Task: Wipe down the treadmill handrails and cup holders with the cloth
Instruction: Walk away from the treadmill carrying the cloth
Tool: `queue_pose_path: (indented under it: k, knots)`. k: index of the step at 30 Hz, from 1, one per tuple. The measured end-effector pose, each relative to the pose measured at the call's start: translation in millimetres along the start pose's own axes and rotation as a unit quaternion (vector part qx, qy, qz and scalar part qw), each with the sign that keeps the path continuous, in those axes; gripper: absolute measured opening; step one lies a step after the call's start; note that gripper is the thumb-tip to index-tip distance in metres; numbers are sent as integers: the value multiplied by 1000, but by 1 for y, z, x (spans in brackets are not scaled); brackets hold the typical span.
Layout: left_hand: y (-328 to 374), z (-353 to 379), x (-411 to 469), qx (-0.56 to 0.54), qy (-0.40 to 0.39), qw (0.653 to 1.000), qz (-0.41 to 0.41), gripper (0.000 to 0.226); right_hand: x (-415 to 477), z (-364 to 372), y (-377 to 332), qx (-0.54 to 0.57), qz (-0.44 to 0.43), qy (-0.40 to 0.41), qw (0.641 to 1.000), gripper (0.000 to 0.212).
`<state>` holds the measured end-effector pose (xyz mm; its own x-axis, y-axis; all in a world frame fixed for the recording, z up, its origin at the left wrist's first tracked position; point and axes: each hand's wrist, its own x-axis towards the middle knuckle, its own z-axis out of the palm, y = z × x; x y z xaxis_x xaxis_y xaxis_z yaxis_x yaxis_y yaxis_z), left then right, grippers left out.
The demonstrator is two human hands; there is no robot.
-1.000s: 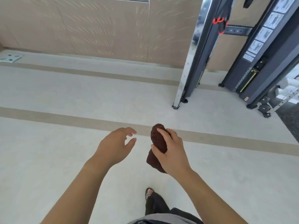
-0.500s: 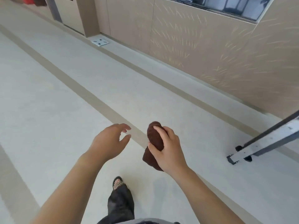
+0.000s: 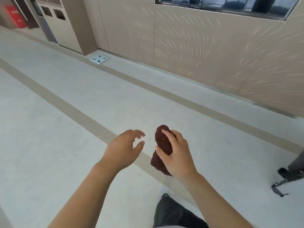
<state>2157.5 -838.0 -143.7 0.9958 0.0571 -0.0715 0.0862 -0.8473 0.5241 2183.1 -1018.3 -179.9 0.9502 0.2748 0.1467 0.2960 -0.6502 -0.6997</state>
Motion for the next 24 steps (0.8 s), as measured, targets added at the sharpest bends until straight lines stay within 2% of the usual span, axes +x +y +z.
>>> queue_pose_path:
  k: [5,9,15,20,24]
  knots:
    - [-38,-22,120,20,-23,999,13,29,101,26,22,10,28,27,999,51]
    - [-69,-50,218,38,-36,999,-6,30,213,45,33,29,45,34,998,51]
    - [-124,-115,342,33,21,998,-53,29,391,83,0,34,-21,-14,999,53]
    - [-191,-146,414,11,35,993,-114,31,502,138,-38,32,-85,-89,992,56]
    - [-251,-175,490,-7,58,989,-133,31,591,193,-60,21,-113,-118,986,57]
